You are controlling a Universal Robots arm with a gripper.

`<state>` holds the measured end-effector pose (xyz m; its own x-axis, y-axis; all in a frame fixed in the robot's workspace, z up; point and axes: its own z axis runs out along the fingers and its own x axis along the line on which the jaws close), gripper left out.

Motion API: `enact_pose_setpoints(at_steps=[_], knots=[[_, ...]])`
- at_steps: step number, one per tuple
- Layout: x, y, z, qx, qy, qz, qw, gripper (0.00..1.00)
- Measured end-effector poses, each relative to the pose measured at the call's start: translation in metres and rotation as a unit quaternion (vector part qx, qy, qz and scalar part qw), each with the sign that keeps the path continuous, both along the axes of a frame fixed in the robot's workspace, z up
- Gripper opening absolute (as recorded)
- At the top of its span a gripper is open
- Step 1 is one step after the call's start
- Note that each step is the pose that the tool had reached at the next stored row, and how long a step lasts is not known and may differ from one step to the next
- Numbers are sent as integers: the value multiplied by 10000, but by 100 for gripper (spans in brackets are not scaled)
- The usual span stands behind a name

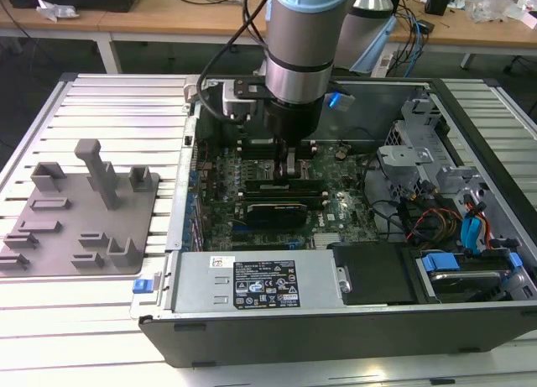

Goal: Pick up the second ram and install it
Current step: 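Insert the second ram into the second slot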

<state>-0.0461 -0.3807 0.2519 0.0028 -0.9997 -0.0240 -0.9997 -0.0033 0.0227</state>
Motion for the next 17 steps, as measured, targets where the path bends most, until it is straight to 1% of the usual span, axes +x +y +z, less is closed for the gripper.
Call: enact_pose_setpoints(at_steps=[1, 5, 6, 7, 10, 11, 13, 17], knots=[[3, 0, -4, 0, 0, 0, 10000, 9], [4, 0, -72, 1, -1, 0, 10000, 9], [3, 0, -80, 4, 0, 0, 10000, 9], [3, 0, -90, 17, 0, 0, 10000, 9], [3, 4, -102, 56, 0, 0, 10000, 9], [3, 4, -102, 58, -1, 0, 10000, 9], [4, 4, -137, 60, -1, -12, 10000, 9], [3, 4, -139, 63, 0, -36, 10000, 9]])
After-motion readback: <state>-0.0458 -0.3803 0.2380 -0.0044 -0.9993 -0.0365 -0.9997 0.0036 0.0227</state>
